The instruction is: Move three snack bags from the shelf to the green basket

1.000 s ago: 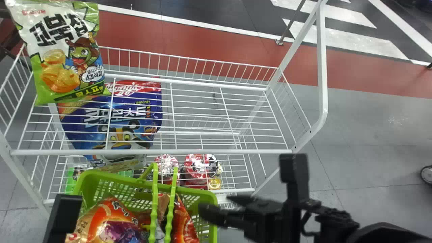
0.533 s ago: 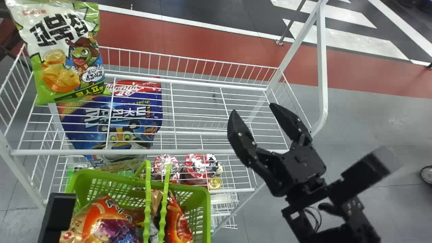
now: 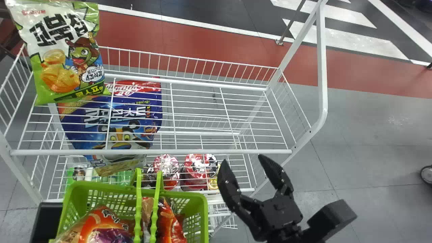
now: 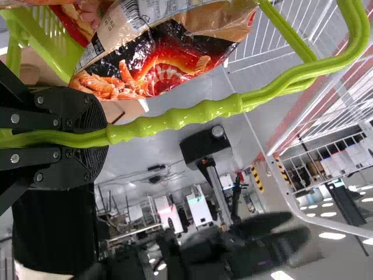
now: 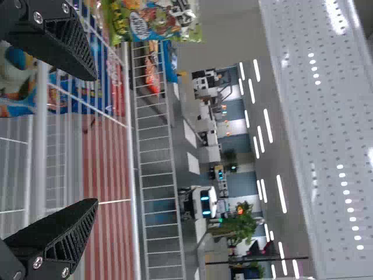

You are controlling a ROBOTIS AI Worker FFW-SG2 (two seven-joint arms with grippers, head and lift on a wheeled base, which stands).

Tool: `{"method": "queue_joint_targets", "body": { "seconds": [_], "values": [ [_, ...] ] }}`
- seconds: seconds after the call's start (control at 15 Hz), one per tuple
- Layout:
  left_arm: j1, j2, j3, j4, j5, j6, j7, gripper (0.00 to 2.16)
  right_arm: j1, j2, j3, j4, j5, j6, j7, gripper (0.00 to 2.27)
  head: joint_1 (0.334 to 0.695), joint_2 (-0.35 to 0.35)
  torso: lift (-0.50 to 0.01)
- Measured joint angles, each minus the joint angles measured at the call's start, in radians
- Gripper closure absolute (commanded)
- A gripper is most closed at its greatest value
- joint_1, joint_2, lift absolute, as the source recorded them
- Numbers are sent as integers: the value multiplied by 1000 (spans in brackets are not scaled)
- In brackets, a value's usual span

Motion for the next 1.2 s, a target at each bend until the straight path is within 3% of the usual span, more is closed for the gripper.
{"method": "queue_joint_targets", "body": {
  "seconds": [0.33,1.2],
  "values": [
    [23,0,32,6,9,-12,-32,2061,6,2,63,57,83,-70,-50,63,695,-350,-49],
    [54,-2,83,-6,23,-12,-65,2061,6,0,109,78,130,-172,-102,66,695,-350,-49]
  ]
}}
